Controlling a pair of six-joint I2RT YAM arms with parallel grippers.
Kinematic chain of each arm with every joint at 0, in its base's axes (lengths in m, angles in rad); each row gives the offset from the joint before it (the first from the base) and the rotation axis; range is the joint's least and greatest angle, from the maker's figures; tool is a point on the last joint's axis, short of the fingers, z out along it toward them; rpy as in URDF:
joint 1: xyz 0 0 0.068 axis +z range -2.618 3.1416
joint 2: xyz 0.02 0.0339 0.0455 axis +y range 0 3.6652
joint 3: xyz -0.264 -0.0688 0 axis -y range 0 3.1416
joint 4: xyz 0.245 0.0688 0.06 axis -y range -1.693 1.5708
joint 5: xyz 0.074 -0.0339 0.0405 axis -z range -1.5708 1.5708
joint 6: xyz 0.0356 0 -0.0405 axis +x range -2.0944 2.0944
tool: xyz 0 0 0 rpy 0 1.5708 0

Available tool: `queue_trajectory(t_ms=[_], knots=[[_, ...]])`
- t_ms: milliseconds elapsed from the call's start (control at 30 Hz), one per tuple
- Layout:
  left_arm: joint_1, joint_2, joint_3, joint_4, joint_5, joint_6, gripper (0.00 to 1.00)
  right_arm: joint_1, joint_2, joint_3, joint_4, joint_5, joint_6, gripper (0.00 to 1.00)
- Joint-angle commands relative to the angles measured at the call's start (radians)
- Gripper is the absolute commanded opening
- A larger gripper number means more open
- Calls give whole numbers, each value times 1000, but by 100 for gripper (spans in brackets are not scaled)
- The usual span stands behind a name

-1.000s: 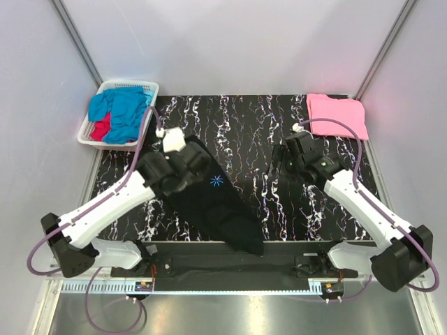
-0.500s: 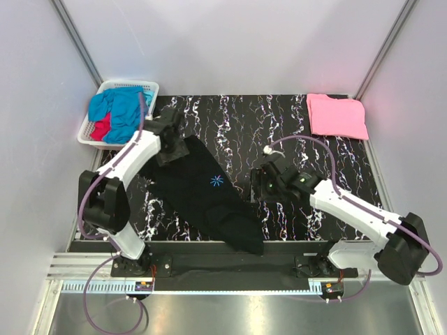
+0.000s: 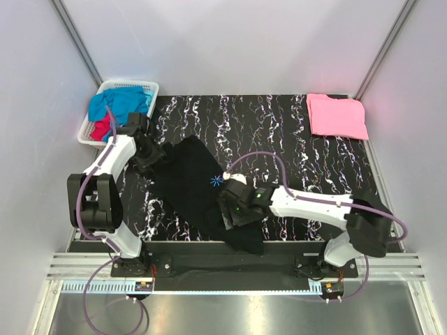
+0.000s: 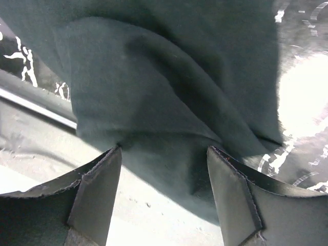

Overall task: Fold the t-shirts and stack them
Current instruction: Flatten the tshirt out

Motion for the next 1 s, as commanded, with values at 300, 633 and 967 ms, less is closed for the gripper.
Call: queue_trajectory(t_ms=[300, 633, 967], knots=[[-3, 23, 26, 32, 53, 59, 58, 13, 165, 142, -100, 207, 109, 0], [-3, -24, 1, 32, 69, 64, 57, -192, 48, 282, -380, 648, 210, 0], [-5, -39, -4, 33, 101, 71, 55, -560, 22, 303, -303, 728, 68, 0]])
